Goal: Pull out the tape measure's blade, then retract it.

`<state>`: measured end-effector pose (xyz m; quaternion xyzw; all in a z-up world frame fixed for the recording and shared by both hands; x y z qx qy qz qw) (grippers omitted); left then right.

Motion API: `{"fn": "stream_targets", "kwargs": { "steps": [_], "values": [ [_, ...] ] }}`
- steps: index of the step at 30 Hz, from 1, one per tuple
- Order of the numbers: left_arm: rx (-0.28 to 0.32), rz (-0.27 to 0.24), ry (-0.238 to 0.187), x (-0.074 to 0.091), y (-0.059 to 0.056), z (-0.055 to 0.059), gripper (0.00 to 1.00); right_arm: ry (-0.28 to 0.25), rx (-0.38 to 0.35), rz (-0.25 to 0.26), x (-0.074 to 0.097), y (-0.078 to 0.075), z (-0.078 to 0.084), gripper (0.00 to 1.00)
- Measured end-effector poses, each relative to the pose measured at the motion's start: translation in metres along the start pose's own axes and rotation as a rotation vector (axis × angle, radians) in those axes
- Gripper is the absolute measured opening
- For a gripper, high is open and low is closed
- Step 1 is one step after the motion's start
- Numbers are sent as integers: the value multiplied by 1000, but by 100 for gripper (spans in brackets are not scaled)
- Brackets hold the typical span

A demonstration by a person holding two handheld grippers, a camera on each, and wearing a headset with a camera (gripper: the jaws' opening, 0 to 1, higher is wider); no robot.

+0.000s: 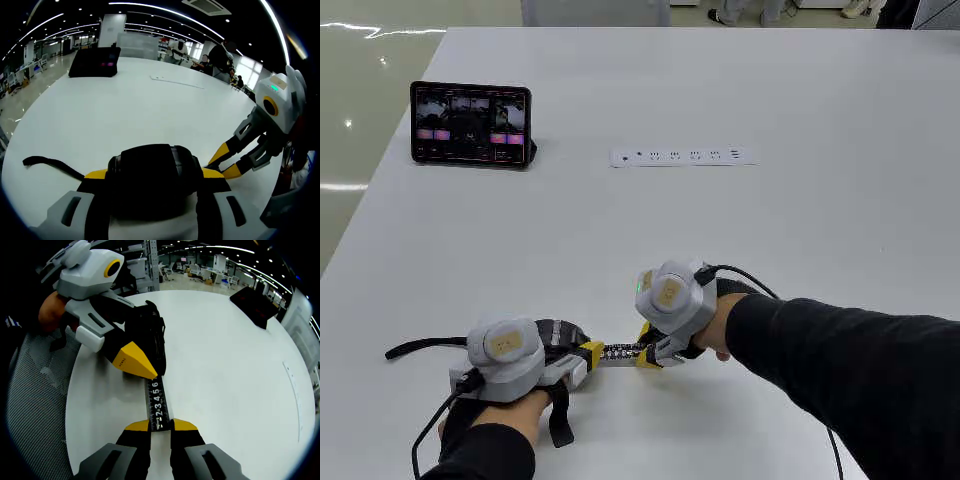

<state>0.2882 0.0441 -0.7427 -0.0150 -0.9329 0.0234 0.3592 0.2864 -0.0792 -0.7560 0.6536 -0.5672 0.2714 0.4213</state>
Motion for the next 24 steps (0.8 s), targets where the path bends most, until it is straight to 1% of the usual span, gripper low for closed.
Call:
{"fn": "stream_targets", "kwargs": {
  "steps": [7, 15, 24],
  "values": [
    [0, -2, -3, -1, 0, 0, 65, -8, -17, -3, -1, -1, -3, 11],
    [0, -2, -1, 0, 0, 0, 65, -7, -9, -2, -3, -1, -6, 11],
    [1, 0, 3, 0, 0, 0, 65, -13, -20, 4, -6, -1, -10, 11]
  ]
}}
Point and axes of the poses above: the centre of the closed fingertips' face, and the gripper's own axes: x roughly backward along the fingers, y roughly to its left, z roughly out of its underside, the point moved 3 cm from there along x, roughly backward along the fingers, and after that the axes turned 13 degrees about -z, right-handed, at the moved point
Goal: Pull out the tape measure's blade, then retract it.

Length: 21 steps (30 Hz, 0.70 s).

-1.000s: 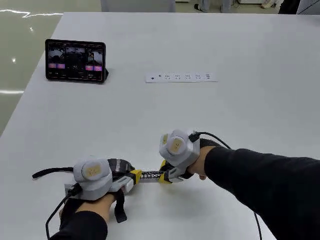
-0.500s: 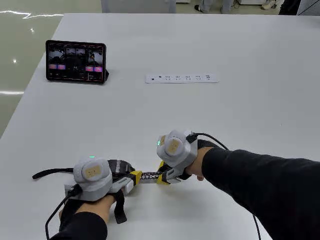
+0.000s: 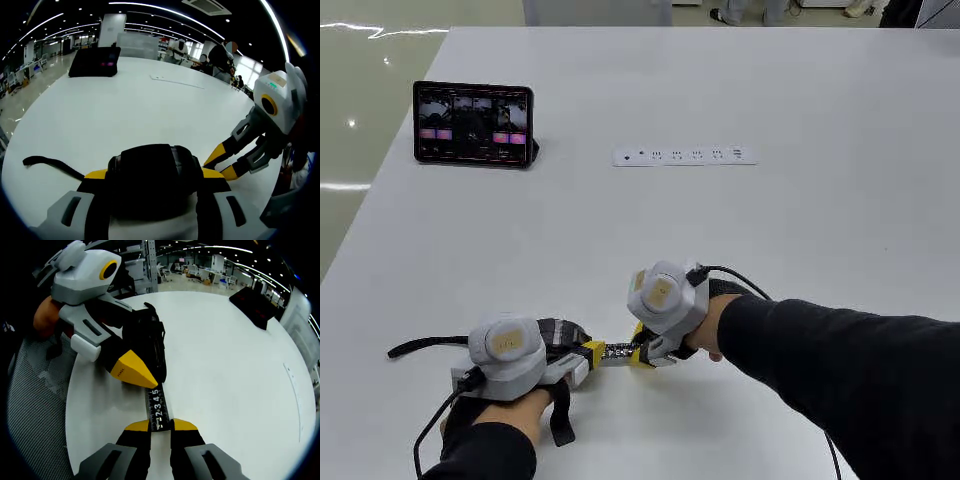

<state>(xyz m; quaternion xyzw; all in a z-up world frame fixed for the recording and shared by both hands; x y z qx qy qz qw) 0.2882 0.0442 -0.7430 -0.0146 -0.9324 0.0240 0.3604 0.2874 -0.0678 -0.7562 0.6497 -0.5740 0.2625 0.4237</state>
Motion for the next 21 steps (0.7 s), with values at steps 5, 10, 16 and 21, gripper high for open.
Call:
{"fn": "stream_targets", "kwargs": {
  "steps": [5, 10, 16, 21],
  "values": [
    [4, 3, 3, 0, 0, 0, 65, -6, -1, 1, -2, 0, -2, 11],
    [12, 6, -1, 0, 1, 0, 65, -10, -1, -1, -3, 0, -4, 11],
    [23, 11, -1, 0, 1, -1, 65, -18, -2, -7, -4, 0, -6, 11],
    [29, 14, 1, 0, 1, -1, 65, -22, 0, -12, -5, 0, -9, 11]
  ]
}}
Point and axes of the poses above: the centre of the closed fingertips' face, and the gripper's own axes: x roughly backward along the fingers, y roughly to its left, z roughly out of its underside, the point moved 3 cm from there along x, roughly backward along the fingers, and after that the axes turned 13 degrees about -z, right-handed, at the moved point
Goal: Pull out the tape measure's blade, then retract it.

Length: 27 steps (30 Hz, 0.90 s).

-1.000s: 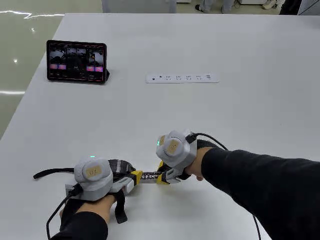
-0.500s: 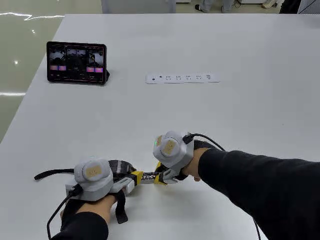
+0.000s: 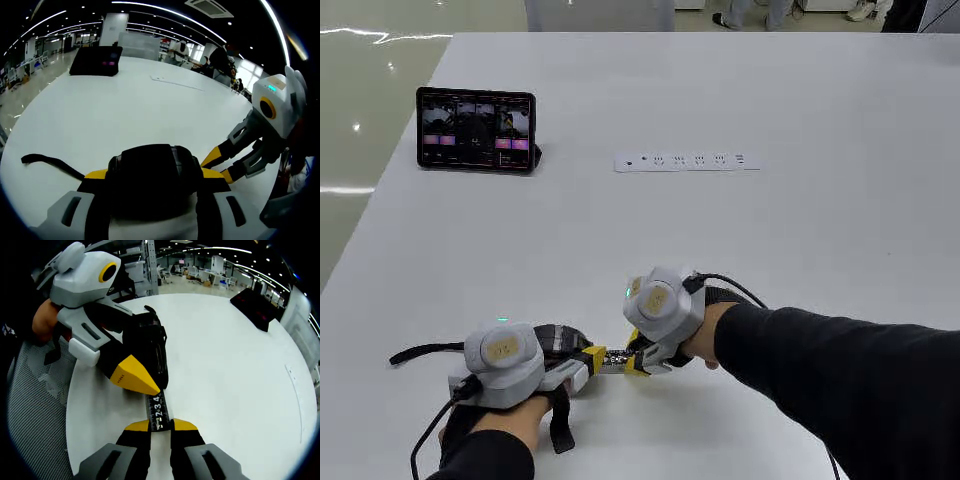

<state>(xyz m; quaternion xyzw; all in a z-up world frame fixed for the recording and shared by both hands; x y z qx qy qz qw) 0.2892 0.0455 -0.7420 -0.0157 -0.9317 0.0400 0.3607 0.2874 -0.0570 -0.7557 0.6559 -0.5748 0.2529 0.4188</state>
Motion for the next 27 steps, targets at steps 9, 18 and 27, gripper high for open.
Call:
{"fn": "stream_targets", "kwargs": {
  "steps": [9, 18, 27],
  "values": [
    [-1, 2, 0, 0, 0, 0, 65, -8, -2, 4, -4, 0, -6, 11],
    [9, 5, 1, 1, 0, 0, 65, -29, 8, 5, -10, 1, -13, 11],
    [19, 8, 2, 1, 1, 0, 65, -41, 17, 3, -12, 0, -18, 11]
  ]
}}
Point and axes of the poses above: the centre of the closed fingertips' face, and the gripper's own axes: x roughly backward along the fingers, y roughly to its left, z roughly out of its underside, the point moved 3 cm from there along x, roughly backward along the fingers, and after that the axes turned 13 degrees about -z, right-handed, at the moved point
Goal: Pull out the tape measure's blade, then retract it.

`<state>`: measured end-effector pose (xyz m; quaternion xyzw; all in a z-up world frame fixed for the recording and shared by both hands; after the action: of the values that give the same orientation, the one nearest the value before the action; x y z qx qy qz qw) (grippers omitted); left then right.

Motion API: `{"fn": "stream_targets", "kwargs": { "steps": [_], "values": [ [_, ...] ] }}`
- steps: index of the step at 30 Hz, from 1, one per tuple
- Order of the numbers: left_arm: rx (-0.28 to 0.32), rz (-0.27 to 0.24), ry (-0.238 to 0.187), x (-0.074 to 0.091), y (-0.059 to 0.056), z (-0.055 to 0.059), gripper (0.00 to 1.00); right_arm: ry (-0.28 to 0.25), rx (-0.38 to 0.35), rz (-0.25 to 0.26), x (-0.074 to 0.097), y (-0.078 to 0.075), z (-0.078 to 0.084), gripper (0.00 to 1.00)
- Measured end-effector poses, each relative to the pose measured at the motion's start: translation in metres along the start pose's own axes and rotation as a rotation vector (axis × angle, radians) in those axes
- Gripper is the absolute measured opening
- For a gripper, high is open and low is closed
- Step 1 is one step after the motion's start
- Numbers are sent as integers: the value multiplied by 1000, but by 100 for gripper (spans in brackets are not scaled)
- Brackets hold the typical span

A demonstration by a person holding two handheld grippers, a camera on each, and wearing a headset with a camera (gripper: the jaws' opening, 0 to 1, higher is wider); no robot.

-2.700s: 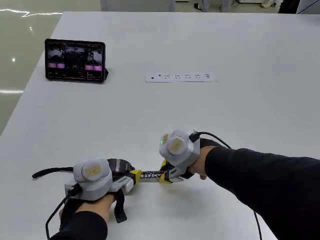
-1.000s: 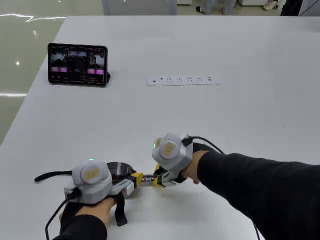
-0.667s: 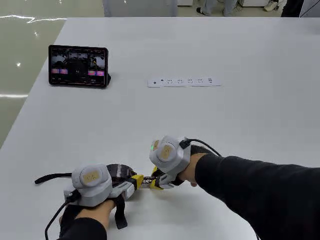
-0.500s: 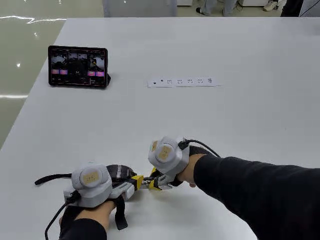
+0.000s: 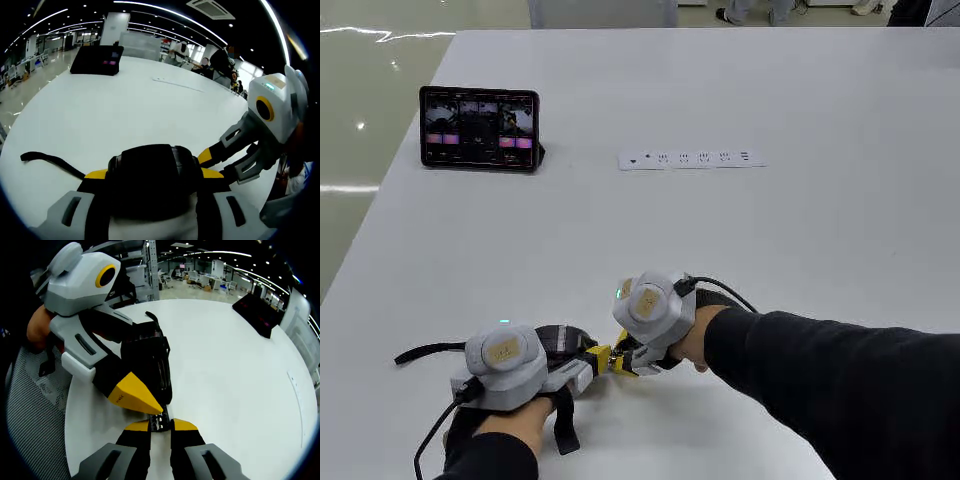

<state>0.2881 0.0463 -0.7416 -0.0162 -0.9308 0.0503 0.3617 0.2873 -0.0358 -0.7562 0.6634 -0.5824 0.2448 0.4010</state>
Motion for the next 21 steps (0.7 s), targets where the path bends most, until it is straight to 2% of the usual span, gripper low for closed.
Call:
{"fn": "stream_targets", "kwargs": {
  "steps": [21],
  "values": [
    [13, 4, 7, 0, 1, 1, 65, -12, 19, -9, -7, -1, -9, 11]
  ]
}}
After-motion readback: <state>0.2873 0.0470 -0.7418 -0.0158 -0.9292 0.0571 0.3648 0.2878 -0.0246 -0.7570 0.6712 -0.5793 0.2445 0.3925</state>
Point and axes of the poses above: the centre of the closed fingertips' face, and the gripper's own axes: x roughly backward along the fingers, y roughly to its left, z roughly out of its underside, the point moved 3 cm from there along x, roughly backward along the fingers, and after that the axes turned 13 degrees about -z, right-handed, at the moved point
